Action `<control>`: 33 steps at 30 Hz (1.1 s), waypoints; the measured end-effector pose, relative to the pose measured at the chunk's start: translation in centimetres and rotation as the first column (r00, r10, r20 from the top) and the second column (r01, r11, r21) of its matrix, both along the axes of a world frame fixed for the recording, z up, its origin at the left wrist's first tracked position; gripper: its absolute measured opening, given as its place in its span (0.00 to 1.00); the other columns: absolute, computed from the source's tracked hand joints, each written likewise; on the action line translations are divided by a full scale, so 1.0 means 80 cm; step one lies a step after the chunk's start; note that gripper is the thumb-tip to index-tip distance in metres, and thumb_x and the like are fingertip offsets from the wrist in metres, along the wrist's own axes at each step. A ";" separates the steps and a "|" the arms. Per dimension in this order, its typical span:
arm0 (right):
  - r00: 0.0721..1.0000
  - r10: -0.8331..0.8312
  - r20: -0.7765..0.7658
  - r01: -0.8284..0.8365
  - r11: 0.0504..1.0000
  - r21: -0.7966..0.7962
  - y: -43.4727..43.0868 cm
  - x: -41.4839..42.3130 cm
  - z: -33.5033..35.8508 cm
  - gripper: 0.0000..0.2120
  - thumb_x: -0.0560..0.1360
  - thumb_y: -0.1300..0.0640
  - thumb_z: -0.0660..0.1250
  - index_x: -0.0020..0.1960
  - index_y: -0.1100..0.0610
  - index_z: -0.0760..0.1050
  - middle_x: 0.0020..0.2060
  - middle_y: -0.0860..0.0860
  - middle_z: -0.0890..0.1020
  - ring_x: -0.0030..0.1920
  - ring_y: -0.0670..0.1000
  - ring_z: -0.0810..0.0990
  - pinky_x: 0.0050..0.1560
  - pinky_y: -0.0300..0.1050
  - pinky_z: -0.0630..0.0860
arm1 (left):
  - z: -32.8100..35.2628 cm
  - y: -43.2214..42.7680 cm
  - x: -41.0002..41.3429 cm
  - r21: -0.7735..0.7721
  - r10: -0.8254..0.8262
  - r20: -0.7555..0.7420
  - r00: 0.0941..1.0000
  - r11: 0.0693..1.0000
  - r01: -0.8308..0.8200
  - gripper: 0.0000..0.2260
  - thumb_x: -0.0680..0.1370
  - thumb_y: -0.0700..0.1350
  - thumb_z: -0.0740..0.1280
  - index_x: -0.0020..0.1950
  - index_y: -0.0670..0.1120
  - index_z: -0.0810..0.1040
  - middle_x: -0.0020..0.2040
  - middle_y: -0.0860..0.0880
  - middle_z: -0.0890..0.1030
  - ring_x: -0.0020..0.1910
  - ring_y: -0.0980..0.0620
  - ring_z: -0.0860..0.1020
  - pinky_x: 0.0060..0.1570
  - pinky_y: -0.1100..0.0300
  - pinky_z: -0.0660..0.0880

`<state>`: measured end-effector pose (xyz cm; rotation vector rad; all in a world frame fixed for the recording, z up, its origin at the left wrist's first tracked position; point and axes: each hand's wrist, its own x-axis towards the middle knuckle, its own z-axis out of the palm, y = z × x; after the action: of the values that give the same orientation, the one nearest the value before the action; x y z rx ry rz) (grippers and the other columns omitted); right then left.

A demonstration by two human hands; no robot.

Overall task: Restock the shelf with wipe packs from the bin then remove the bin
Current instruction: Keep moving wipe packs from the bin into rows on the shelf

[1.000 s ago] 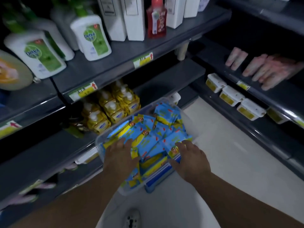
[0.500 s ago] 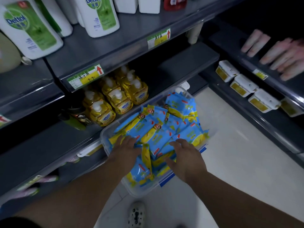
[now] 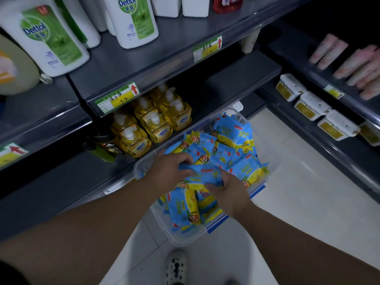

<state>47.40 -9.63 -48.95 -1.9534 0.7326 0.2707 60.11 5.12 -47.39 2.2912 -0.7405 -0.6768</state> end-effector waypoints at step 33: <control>0.956 0.047 0.288 -0.062 0.997 0.044 -0.043 0.007 0.171 0.17 0.81 0.62 0.60 0.63 0.44 0.74 0.63 0.50 0.75 0.39 0.50 0.80 0.39 0.37 0.80 | 0.141 0.029 -0.042 -0.195 0.461 -0.134 0.877 0.856 -0.479 0.12 0.69 0.51 0.76 0.47 0.48 0.79 0.40 0.47 0.80 0.38 0.50 0.76 0.37 0.57 0.73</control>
<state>47.94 -13.05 -35.31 -1.9126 0.4774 0.0360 56.74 7.47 -36.11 2.1018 -0.1806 -0.4273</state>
